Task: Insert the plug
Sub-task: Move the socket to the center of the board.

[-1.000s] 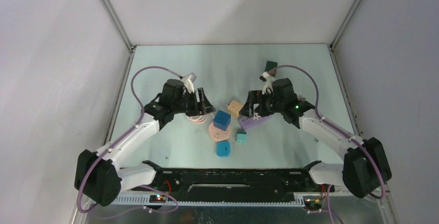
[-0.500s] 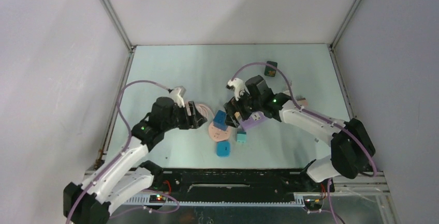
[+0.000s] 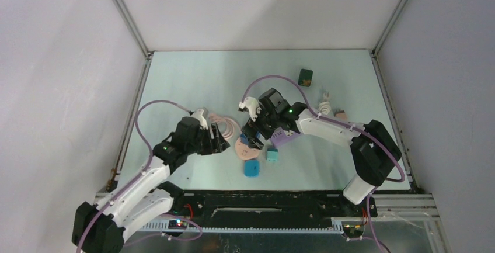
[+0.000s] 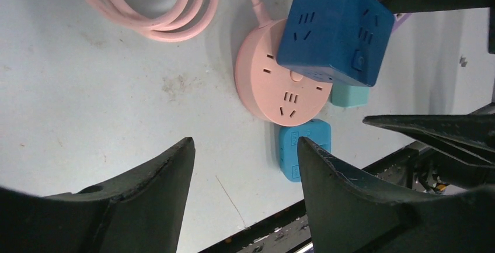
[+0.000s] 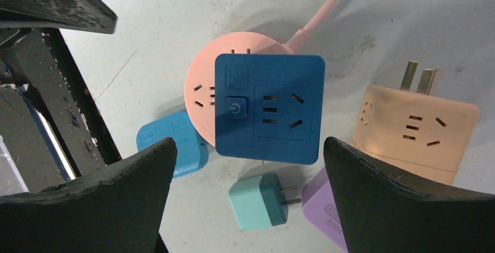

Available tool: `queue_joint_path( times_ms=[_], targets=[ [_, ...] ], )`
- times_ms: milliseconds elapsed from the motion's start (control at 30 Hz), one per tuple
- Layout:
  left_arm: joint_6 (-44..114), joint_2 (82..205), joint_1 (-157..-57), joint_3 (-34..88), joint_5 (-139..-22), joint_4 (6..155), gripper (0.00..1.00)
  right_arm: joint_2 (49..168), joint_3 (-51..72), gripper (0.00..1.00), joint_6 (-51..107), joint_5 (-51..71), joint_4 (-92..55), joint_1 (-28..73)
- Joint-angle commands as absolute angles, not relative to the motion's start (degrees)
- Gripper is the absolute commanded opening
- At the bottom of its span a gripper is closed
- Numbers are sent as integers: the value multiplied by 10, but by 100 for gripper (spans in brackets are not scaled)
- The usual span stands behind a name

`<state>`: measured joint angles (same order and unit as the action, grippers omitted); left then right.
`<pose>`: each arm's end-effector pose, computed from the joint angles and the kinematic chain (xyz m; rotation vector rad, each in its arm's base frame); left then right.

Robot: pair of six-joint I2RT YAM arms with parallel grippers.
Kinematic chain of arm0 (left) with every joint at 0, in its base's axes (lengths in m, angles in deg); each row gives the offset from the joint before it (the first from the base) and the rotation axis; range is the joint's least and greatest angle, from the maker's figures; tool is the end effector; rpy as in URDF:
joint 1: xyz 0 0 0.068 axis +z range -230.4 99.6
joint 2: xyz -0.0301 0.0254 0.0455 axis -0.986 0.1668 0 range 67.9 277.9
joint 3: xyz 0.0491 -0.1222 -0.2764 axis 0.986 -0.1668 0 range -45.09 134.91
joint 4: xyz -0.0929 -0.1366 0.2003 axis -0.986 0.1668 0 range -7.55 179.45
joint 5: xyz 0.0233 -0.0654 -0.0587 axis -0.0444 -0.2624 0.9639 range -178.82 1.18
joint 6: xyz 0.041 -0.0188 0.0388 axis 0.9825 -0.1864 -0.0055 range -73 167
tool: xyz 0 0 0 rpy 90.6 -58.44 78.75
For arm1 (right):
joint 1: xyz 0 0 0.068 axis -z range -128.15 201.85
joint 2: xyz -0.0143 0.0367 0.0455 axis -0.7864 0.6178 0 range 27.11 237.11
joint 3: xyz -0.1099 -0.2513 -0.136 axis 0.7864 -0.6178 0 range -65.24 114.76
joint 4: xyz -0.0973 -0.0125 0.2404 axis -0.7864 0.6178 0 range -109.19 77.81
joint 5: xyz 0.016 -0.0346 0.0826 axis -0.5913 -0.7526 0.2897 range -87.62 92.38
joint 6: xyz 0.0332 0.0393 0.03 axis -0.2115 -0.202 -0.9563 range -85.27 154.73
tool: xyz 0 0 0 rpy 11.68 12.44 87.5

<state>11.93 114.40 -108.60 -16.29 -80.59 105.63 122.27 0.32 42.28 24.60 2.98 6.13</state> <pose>0.1320 -0.0777 0.2365 -0.0644 2.3864 -0.7179 0.2386 0.2682 0.2528 -1.2891 2.1861 0.7569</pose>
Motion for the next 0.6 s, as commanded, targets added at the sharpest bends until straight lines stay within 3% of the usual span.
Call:
queue_joint_path(
  times_ms=[0, 567],
  targets=[
    [96, 1181, -1089, -169, -790, 1020, 69, 1221, 38, 99, 419, 255, 36, 60],
    [116, 1274, -1090, -73, -730, 956, 70, 1166, 38, 91, 227, 353, 27, 164]
  ],
)
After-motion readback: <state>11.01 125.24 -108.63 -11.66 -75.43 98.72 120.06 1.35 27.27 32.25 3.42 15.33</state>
